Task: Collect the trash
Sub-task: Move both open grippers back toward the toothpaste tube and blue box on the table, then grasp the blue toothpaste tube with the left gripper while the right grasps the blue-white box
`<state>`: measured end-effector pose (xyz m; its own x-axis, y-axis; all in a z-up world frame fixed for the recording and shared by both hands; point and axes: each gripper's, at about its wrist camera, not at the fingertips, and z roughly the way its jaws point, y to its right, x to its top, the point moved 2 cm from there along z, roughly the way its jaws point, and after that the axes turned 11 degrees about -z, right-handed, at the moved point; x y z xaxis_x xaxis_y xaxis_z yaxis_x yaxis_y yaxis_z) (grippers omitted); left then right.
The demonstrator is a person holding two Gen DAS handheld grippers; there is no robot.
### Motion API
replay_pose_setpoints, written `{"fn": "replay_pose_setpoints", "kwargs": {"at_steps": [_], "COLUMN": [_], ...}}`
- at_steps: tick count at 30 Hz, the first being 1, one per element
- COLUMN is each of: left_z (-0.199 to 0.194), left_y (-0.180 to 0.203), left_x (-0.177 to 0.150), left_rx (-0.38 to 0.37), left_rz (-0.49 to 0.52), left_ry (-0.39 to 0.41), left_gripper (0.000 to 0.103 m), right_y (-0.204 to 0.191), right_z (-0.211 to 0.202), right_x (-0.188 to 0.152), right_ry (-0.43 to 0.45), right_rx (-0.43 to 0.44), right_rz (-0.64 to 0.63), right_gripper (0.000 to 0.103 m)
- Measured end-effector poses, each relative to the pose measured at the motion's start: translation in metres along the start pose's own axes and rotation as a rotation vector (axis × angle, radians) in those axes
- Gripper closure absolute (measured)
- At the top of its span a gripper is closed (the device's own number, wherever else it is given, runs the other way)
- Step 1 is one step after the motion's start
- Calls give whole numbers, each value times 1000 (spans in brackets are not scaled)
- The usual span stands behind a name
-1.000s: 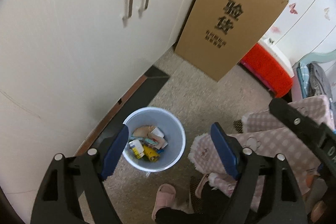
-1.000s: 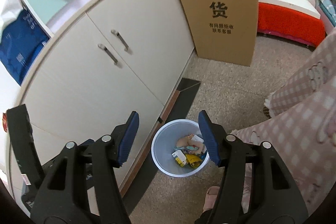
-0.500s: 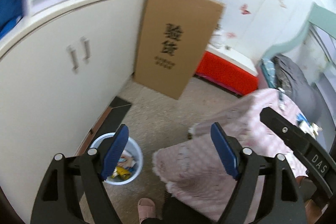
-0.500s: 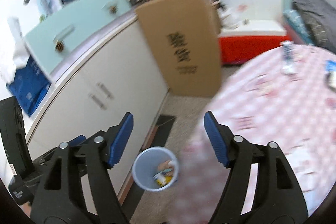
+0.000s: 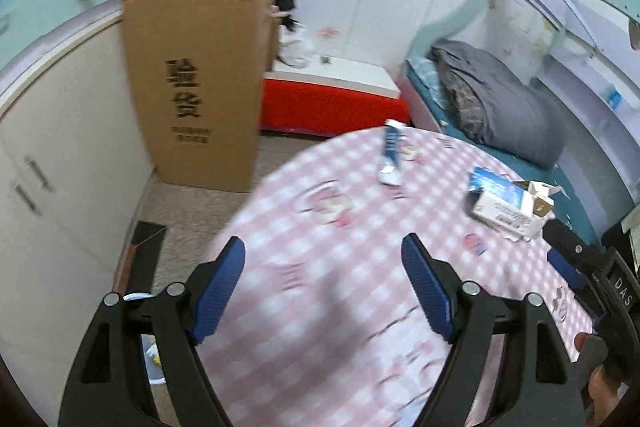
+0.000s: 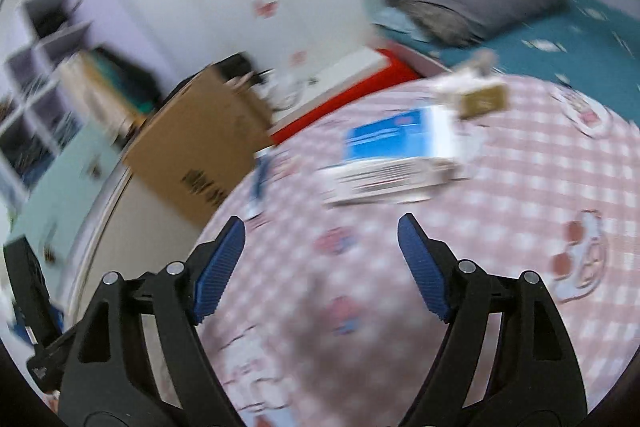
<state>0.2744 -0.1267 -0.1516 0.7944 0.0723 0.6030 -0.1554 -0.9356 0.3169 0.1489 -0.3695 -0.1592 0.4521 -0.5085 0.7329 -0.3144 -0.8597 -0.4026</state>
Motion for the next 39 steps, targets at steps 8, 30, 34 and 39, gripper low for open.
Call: {"fn": "replay_pose_setpoints", "kwargs": {"at_steps": [8,30,34,39], "left_z": [66,146,130,95], "left_y": [51,77,72,66], "left_x": [16,42,34,30], "left_rx": [20,26,-15,-64], "left_rz": [82,184,166,148], "left_ry": [-31,-130,-112,-74], "left_gripper": [24,92,92,92], "right_y": [73,81,79,61], "right_z": [22,77,71,57], "right_x": [4,26,29,31], "right_ry": [-19,-66,-40,-20], "right_rx": [-28,41,84,113], "right_rz": [267,318,308,231], "right_gripper": [23,65,92,93]}}
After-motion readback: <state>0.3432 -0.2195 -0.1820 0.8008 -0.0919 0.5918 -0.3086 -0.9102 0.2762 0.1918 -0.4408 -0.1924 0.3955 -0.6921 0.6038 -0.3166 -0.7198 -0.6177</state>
